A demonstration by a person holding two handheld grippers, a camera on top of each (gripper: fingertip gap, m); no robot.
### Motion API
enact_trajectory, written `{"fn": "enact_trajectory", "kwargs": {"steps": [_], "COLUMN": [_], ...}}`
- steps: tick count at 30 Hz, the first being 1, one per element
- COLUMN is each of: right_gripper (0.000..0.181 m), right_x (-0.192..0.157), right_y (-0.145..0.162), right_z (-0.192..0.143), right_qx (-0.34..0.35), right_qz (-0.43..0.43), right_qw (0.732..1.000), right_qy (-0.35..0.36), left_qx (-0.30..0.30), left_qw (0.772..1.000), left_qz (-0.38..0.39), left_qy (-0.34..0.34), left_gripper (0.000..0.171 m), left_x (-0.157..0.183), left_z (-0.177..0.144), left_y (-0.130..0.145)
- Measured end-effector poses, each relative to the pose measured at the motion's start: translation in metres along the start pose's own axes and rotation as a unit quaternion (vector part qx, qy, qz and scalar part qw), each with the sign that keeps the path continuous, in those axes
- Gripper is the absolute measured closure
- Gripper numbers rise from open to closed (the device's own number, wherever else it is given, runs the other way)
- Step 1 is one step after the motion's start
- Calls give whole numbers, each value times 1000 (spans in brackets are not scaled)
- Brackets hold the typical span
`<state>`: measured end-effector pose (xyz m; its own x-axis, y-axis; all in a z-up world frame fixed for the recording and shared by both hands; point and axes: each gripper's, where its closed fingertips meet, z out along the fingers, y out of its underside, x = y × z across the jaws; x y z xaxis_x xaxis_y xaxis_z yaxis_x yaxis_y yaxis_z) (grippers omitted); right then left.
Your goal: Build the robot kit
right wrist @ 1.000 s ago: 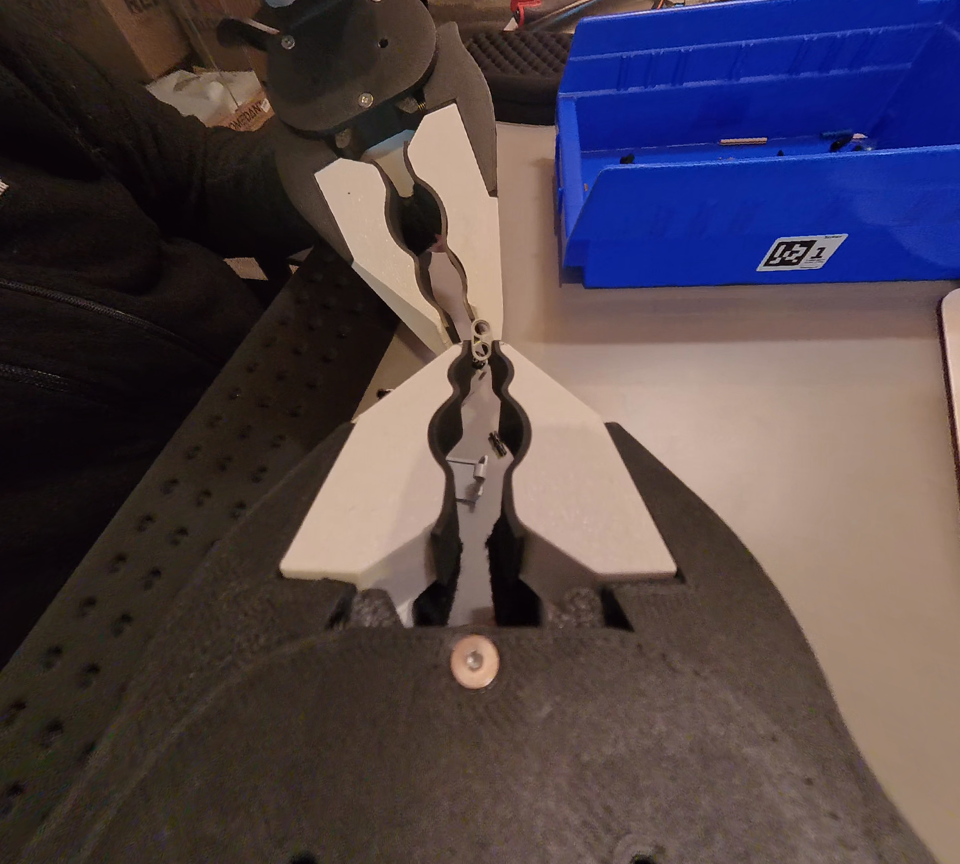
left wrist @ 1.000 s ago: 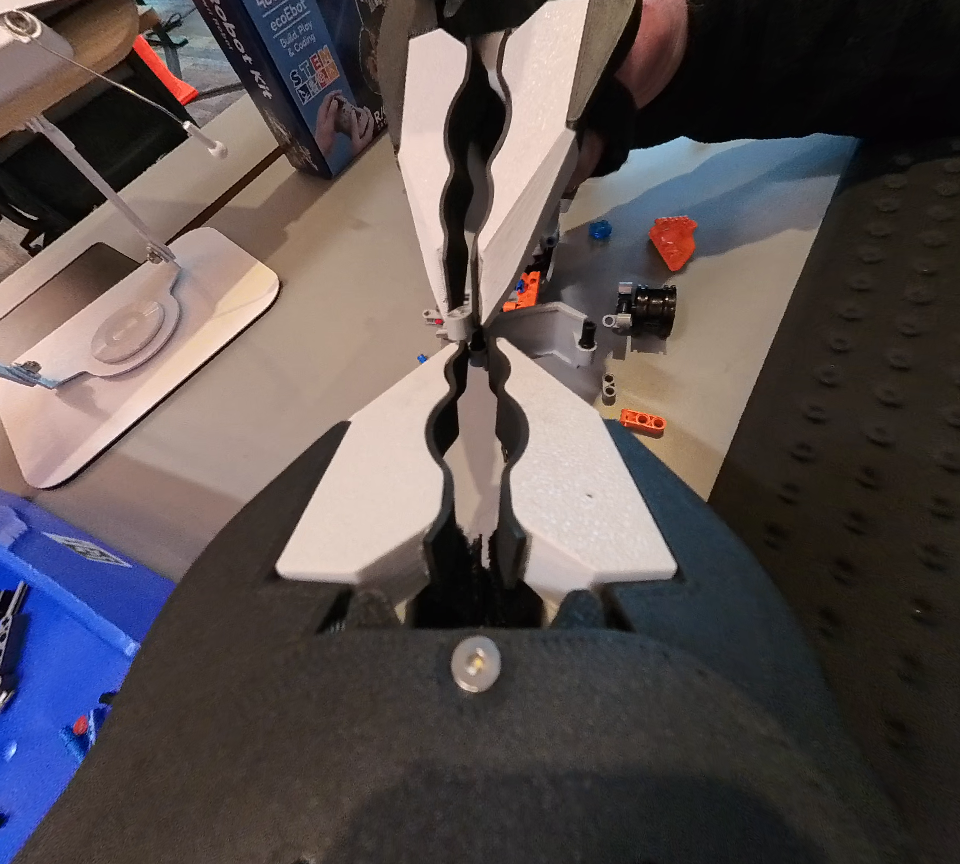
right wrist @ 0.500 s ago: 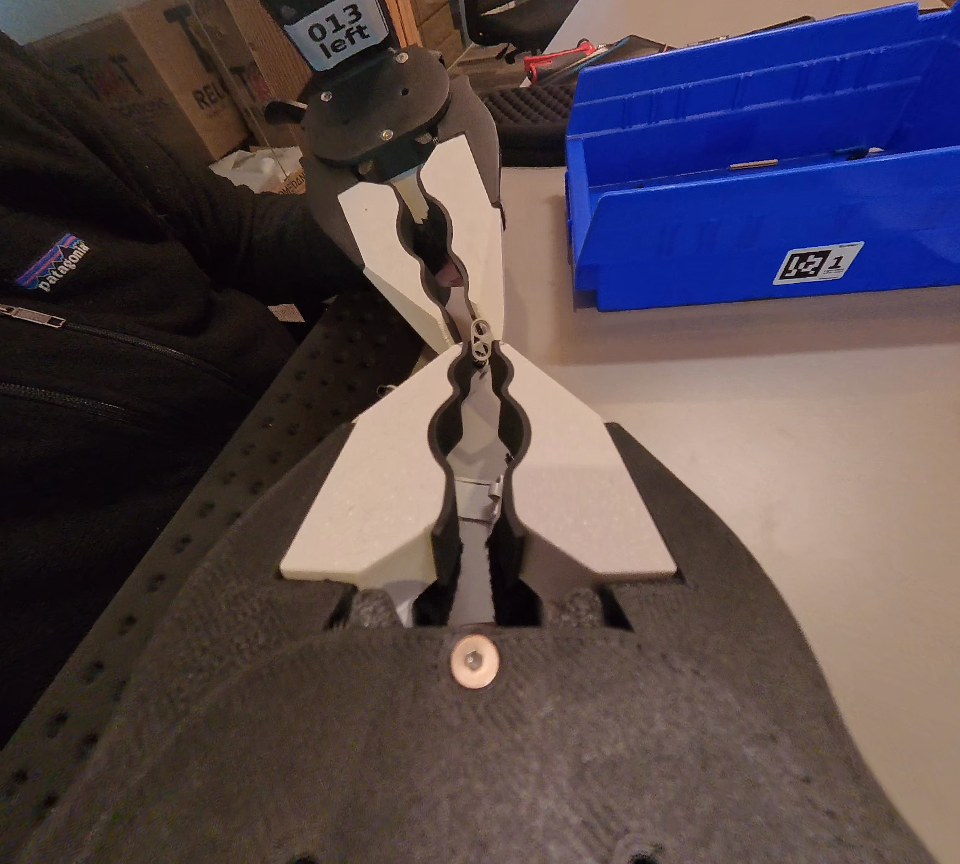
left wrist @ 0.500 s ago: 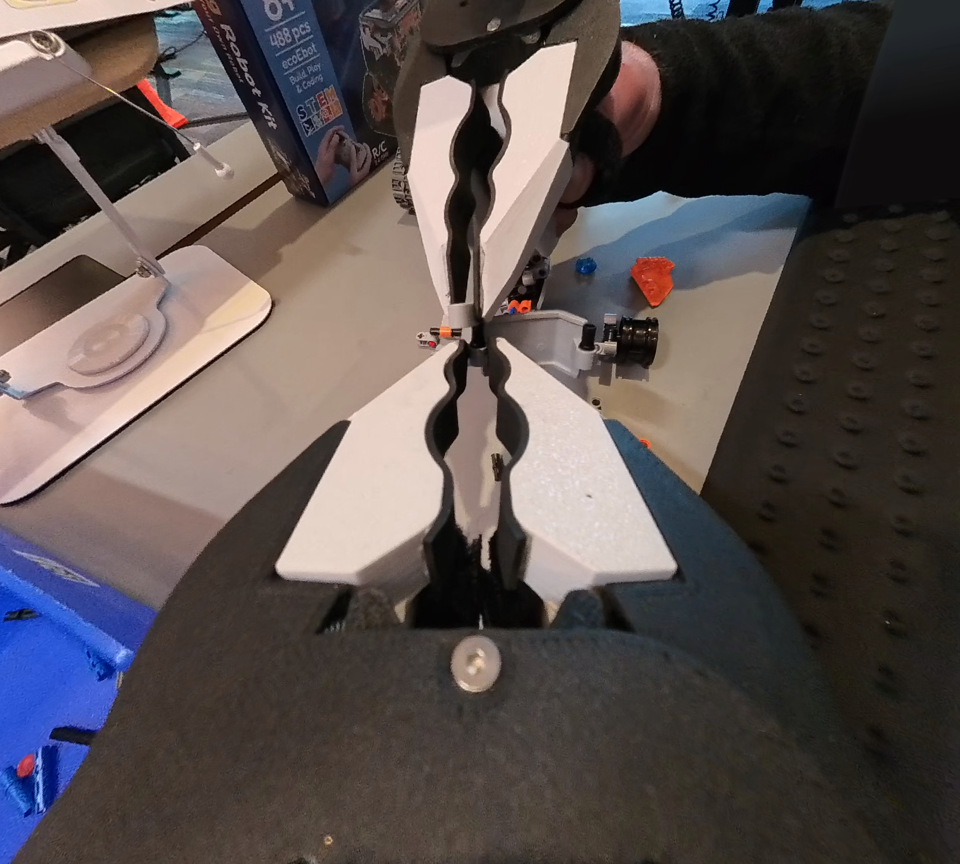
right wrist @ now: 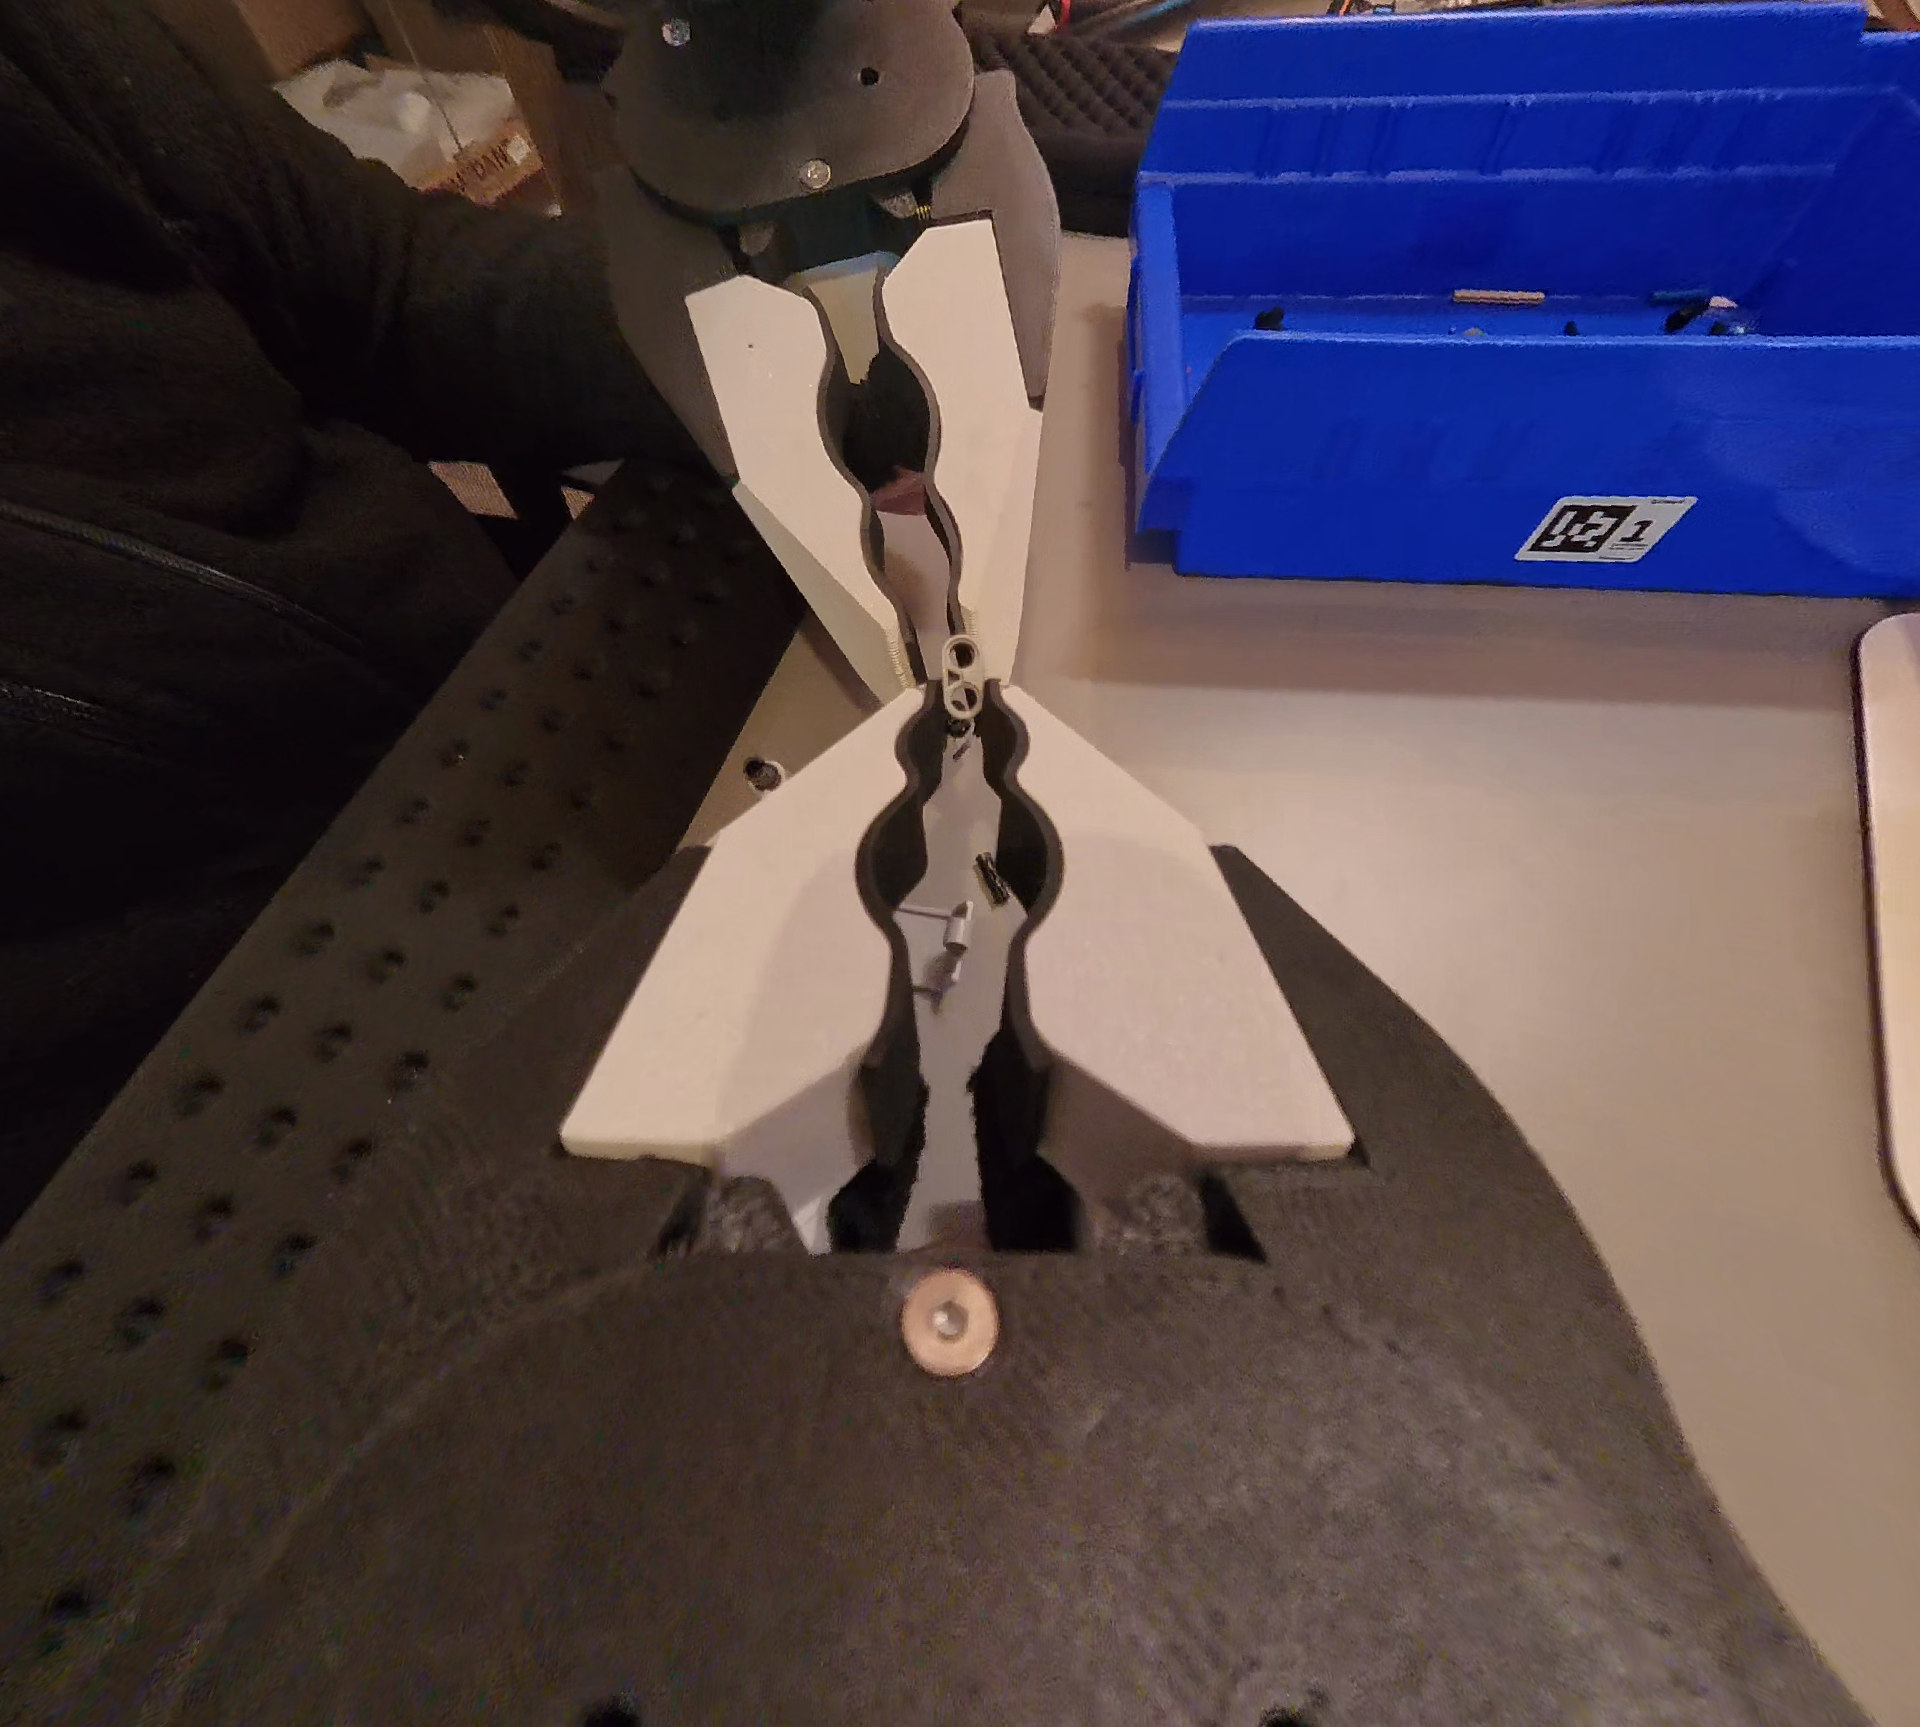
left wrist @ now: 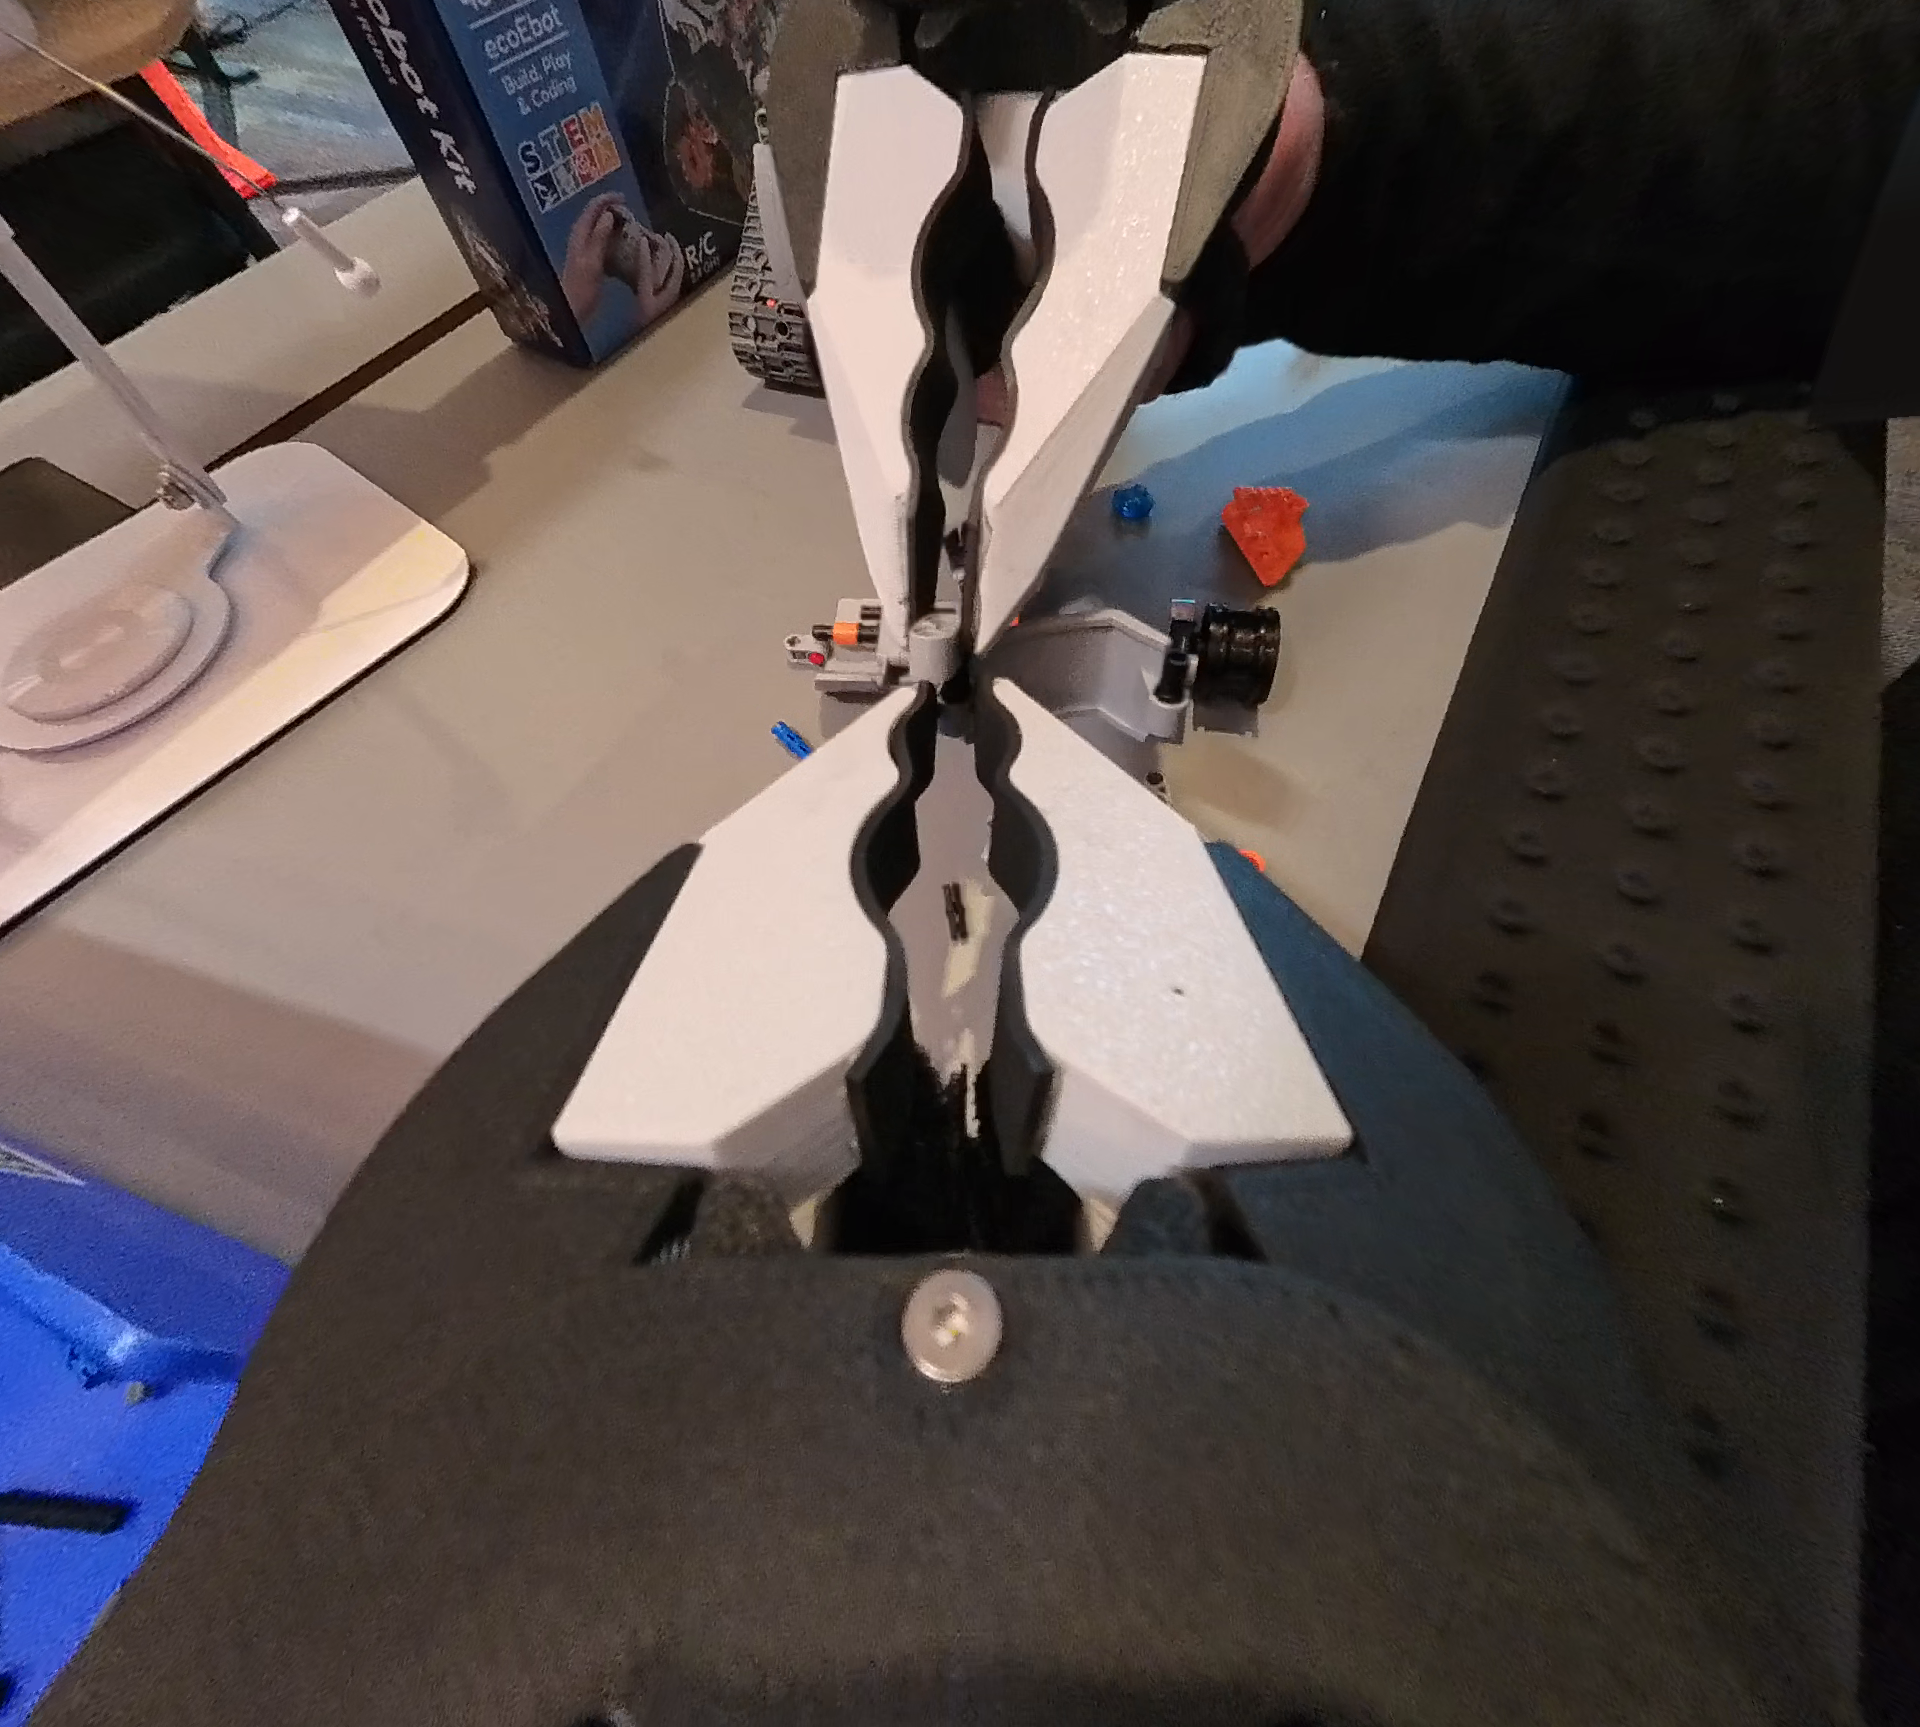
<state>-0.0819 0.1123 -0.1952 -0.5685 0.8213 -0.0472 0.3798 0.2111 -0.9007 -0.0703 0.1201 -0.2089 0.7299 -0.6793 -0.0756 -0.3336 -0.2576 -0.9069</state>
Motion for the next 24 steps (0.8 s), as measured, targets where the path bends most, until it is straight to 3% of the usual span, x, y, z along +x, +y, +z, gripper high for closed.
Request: {"fn": "enact_trajectory", "kwargs": {"steps": [9, 24], "right_gripper": [177, 177], "right_x": [6, 10], "right_y": [22, 3], "right_z": [12, 1], "right_qx": [-79, 33], "right_qz": [-26, 59], "right_qw": [996, 998], "right_qy": [40, -9], "left_qx": [-56, -11], "left_qw": [998, 1000], "left_qz": [21, -20], "left_qy": [-30, -15], "left_gripper": [168, 167], "left_x": [-5, -9], "left_z": [8, 7], "left_y": [23, 14]}}
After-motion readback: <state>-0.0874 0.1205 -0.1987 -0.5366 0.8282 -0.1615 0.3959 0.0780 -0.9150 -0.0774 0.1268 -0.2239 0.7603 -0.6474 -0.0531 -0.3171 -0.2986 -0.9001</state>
